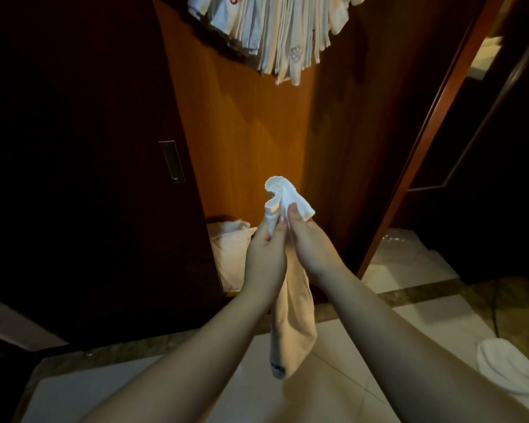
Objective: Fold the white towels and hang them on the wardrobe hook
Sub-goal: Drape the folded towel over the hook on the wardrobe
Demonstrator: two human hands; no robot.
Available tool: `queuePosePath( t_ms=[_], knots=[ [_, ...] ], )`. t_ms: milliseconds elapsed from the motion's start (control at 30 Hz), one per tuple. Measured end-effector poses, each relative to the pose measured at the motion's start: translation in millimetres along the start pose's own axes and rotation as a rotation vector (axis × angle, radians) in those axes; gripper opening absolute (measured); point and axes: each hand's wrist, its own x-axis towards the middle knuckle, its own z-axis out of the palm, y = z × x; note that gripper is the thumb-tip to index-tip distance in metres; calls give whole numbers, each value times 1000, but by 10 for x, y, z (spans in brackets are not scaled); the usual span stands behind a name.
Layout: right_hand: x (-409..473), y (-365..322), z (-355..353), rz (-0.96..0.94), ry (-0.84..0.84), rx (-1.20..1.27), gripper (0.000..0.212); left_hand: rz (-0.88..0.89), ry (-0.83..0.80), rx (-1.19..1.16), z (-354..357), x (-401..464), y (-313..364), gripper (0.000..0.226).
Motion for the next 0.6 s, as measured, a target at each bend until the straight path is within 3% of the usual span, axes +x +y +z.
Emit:
queuePosePath(
  t_ms=[133, 200, 267, 333, 400, 500, 600],
  knots=[
    [40, -17, -112, 11, -112, 30, 70, -189, -249, -80, -60, 67, 50, 25],
    [69, -10, -164, 18, -165, 79, 68, -205, -289, -116, -95, 62, 96, 30],
    [83, -6, -188, 4, -192, 20, 45, -187, -306, -143, -135, 71, 111, 52],
    [121, 20, -186, -33, -154, -21, 33, -177, -338, -139, -172, 79, 119, 45],
    [144, 18, -178, -67, -99, -56, 44, -172, -336, -137, -193, 88, 144, 22],
    [171, -27, -227, -72, -66, -47, 58, -144, -348, -141, -244, 134, 201, 31],
    [207, -158, -338, -135, -85, -62, 53, 41, -279, 22, -291, 217, 332, 34]
  ],
)
